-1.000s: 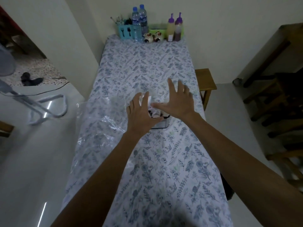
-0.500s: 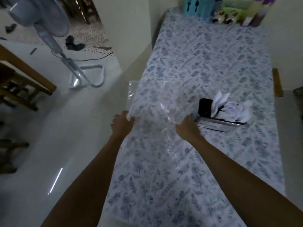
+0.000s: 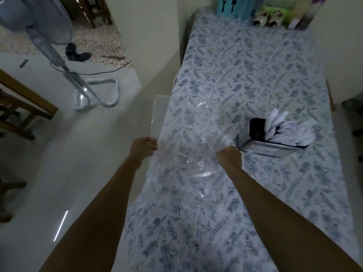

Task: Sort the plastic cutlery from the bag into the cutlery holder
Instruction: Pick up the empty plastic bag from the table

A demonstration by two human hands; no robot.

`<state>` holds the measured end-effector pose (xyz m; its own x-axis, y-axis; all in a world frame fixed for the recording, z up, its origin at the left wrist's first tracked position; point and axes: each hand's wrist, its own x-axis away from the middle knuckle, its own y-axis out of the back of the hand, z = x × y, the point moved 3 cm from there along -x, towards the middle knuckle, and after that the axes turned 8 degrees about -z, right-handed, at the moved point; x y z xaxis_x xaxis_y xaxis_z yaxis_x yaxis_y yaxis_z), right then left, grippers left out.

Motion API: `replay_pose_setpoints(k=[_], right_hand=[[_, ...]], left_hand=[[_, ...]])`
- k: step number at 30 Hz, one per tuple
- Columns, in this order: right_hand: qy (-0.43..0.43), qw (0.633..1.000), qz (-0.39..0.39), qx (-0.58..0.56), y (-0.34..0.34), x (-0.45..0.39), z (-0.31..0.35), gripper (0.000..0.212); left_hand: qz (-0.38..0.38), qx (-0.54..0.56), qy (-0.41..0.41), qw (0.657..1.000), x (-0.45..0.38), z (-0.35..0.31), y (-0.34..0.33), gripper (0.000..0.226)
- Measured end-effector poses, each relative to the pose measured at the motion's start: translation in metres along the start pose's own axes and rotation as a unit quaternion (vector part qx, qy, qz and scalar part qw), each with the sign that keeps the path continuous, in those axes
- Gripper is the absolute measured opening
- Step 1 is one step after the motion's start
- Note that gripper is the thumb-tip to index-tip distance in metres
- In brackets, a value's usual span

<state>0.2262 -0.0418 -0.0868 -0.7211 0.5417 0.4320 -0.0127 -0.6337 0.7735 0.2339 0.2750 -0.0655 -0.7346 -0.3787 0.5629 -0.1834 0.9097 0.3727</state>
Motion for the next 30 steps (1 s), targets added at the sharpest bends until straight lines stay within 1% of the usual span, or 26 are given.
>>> replay_pose_setpoints(k=[3, 5, 8, 11, 12, 13, 15, 18, 20, 21, 22, 24, 25, 26, 28, 30], right_hand=[[-0.012, 1.000, 0.007, 0.008, -0.002, 0.008, -0.005, 0.045], [0.008, 0.999, 0.005, 0.034, -0.002, 0.010, -0.014, 0.043], [0.076, 0.993, 0.009, 0.085, 0.002, 0.014, -0.034, 0.038], [0.087, 0.990, 0.017, 0.105, 0.012, 0.025, -0.065, 0.032], [0.076, 0.992, 0.035, 0.090, 0.018, 0.029, -0.075, 0.033], [0.058, 0.994, 0.064, 0.063, 0.025, 0.033, -0.085, 0.039], [0.011, 0.988, 0.151, -0.016, 0.039, 0.037, -0.103, 0.057], [-0.034, 0.956, 0.256, -0.139, 0.075, 0.047, -0.126, 0.073], [-0.018, 0.928, 0.296, -0.224, 0.103, 0.052, -0.138, 0.084], [0.006, 0.918, 0.307, -0.251, 0.119, 0.055, -0.142, 0.082], [0.037, 0.915, 0.306, -0.262, 0.136, 0.056, -0.145, 0.073], [0.113, 0.914, 0.296, -0.251, 0.174, 0.058, -0.151, 0.054], [0.146, 0.913, 0.294, -0.243, 0.191, 0.059, -0.156, 0.048], [0.170, 0.910, 0.291, -0.241, 0.208, 0.060, -0.160, 0.044], [0.205, 0.906, 0.272, -0.250, 0.244, 0.065, -0.168, 0.040], [0.233, 0.906, 0.242, -0.258, 0.279, 0.074, -0.170, 0.037]], left_hand=[[0.014, 0.004, -0.001, 1.000, 0.009, 0.003, 0.001, 0.011], [0.013, 0.005, 0.002, 1.000, 0.020, 0.008, -0.001, 0.014], [0.006, 0.024, 0.001, 1.000, 0.043, 0.017, -0.005, 0.014], [0.005, 0.028, 0.003, 1.000, 0.074, 0.030, -0.013, 0.014], [0.006, 0.026, 0.007, 1.000, 0.085, 0.036, -0.017, 0.014], [0.003, 0.028, 0.012, 1.000, 0.097, 0.042, -0.021, 0.014], [-0.012, 0.034, 0.014, 0.999, 0.118, 0.054, -0.029, 0.013], [-0.025, 0.044, 0.006, 0.999, 0.150, 0.067, -0.040, 0.008], [-0.021, 0.060, 0.001, 0.998, 0.173, 0.074, -0.047, 0.007], [-0.017, 0.069, -0.003, 0.997, 0.185, 0.076, -0.050, 0.009], [-0.012, 0.079, -0.012, 0.997, 0.197, 0.075, -0.052, 0.008], [-0.010, 0.115, -0.045, 0.992, 0.221, 0.070, -0.052, 0.009], [-0.019, 0.138, -0.070, 0.988, 0.233, 0.066, -0.050, 0.013], [-0.032, 0.150, -0.101, 0.983, 0.246, 0.059, -0.048, 0.022], [-0.049, 0.137, -0.167, 0.975, 0.269, 0.041, -0.047, 0.039], [-0.029, 0.133, -0.218, 0.966, 0.289, 0.017, -0.052, 0.038]])
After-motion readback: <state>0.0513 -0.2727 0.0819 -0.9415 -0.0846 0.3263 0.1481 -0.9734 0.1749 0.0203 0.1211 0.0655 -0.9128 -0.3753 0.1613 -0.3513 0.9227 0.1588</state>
